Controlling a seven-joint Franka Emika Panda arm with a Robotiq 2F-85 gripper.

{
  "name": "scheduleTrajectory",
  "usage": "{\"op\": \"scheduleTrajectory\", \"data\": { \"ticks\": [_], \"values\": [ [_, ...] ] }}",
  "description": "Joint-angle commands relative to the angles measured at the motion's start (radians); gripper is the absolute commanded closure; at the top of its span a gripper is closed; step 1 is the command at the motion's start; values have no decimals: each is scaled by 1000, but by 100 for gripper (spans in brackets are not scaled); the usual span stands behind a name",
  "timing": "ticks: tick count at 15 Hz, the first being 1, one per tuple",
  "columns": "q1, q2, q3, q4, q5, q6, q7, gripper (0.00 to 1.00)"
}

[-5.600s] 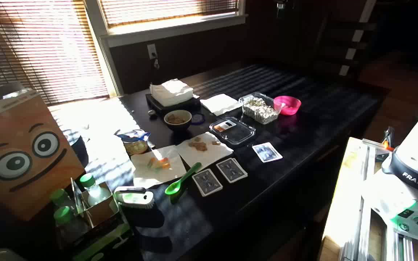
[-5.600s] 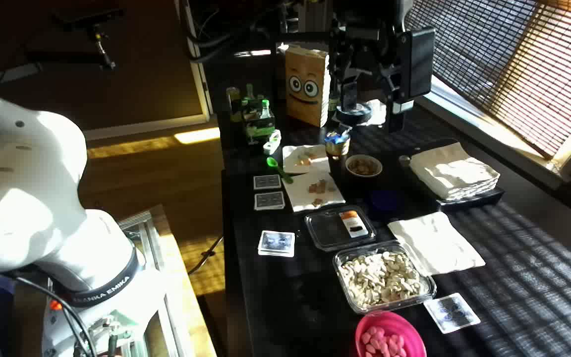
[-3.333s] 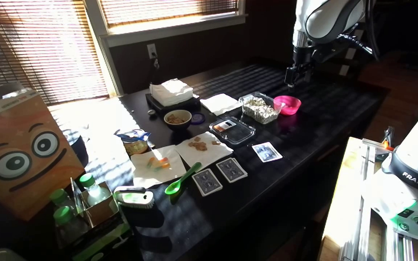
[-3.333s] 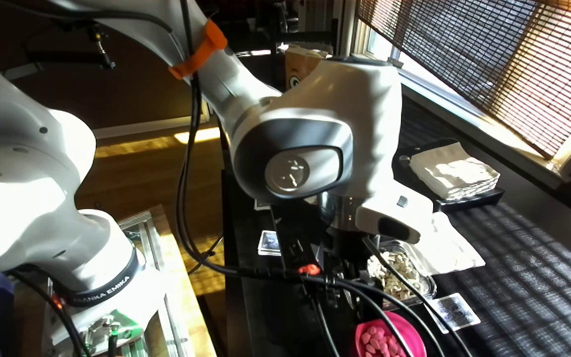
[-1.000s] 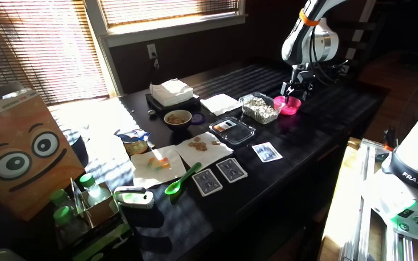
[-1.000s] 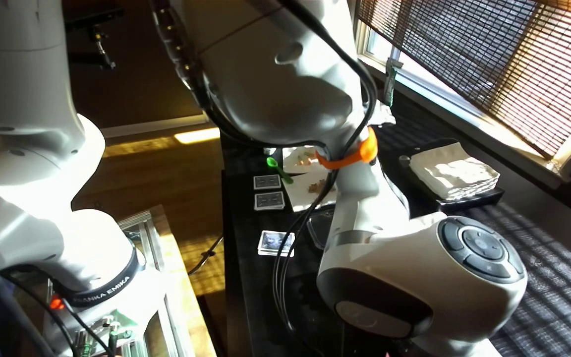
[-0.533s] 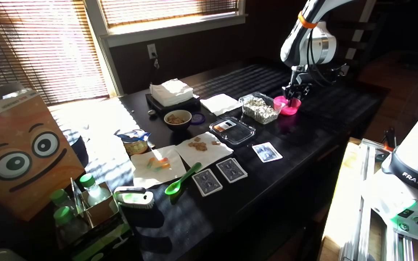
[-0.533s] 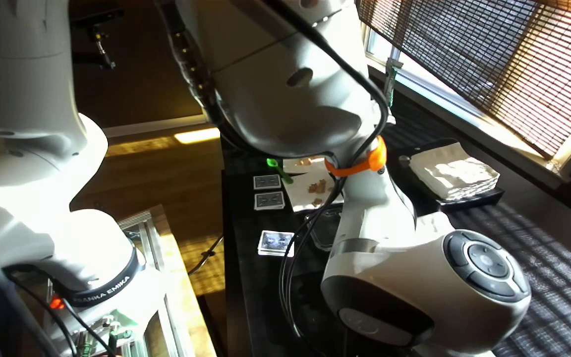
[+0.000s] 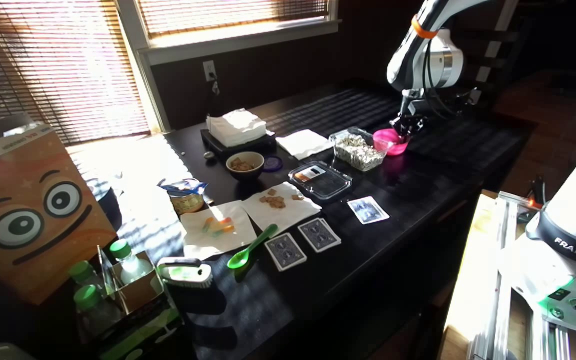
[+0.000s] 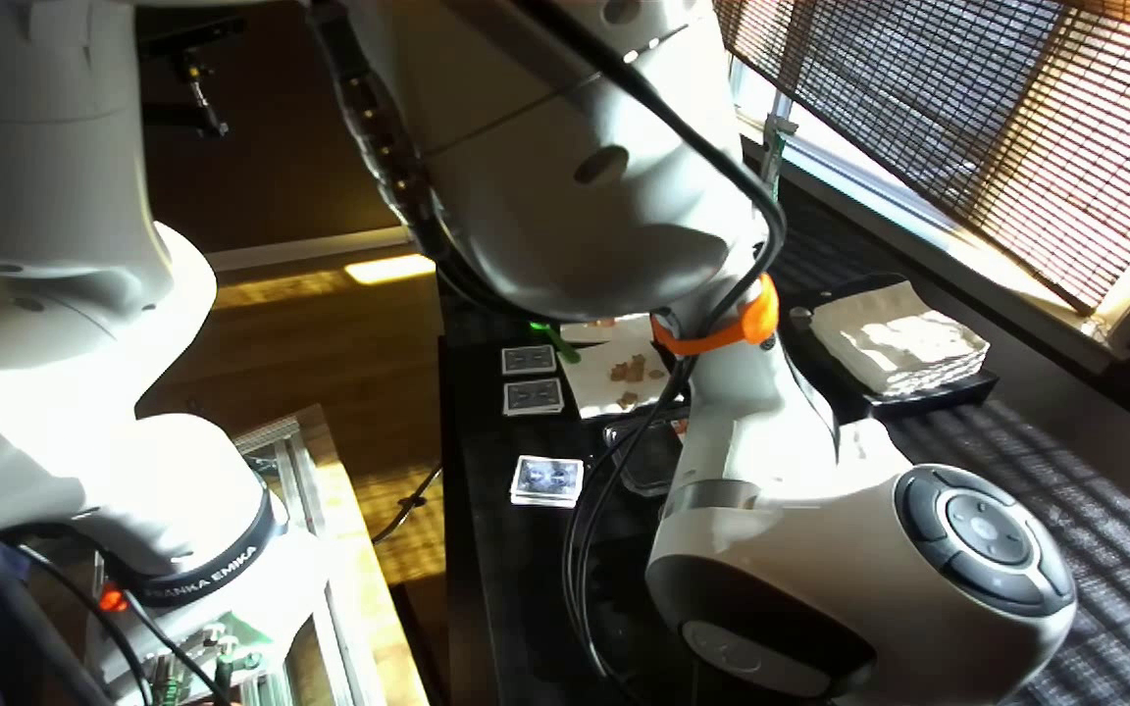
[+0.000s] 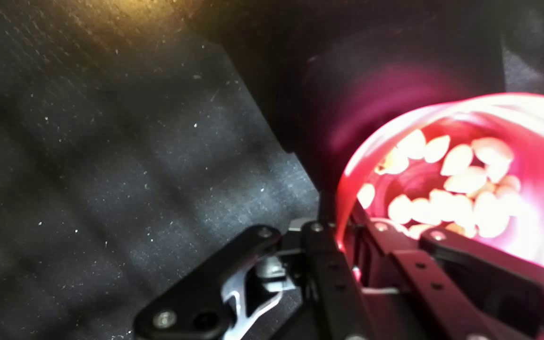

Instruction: Pour the contents in the pink bowl into the clear container.

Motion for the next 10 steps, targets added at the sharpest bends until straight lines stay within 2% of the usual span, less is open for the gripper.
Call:
{"op": "scheduleTrajectory", "data": {
  "ticks": [1,10],
  "values": [
    [-14,-5,9,17,25,-20,-30,98],
    [51,-152,-88,-23,-27,-66,14,98]
  ]
}}
